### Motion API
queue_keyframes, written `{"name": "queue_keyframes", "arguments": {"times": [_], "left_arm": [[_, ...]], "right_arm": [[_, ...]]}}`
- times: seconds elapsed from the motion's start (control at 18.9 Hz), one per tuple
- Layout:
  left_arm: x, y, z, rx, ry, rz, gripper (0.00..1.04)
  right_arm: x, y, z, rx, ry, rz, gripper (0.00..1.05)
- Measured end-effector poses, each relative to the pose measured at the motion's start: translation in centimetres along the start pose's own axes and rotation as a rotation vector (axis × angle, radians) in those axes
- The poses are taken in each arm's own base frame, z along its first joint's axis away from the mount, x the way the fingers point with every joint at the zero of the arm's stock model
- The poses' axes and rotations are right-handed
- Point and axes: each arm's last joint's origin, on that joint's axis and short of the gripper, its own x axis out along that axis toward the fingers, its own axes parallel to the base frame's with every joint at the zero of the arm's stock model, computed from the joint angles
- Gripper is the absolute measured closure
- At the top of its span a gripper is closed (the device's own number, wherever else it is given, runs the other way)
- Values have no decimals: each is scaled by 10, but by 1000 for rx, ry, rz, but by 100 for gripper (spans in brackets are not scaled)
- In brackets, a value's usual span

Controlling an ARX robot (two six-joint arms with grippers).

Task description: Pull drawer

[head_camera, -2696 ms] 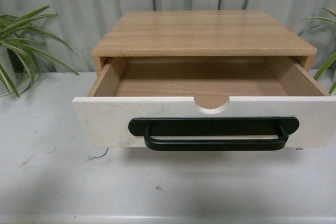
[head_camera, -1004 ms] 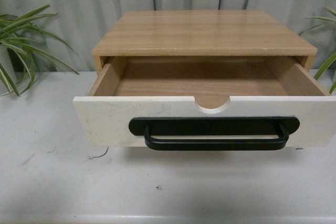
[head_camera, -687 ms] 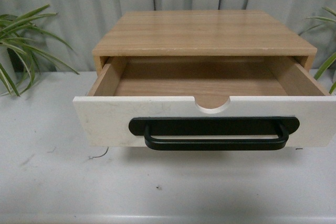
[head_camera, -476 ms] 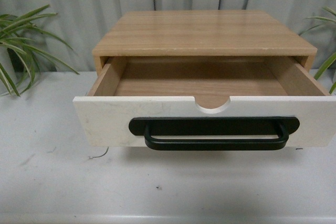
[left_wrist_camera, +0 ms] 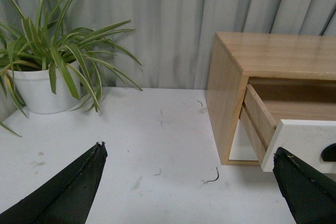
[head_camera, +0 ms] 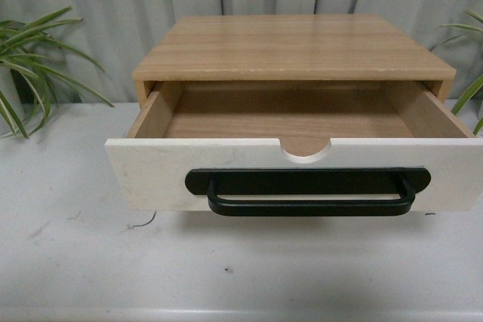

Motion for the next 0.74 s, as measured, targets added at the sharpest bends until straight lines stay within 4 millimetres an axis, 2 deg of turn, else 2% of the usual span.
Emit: {"name": "queue_keyframes", "arguments": {"times": [0.74], "left_arm": [[0, 0, 0, 0, 0, 0, 7]], "right_arm": [[0, 0, 0, 0, 0, 0, 6]]}}
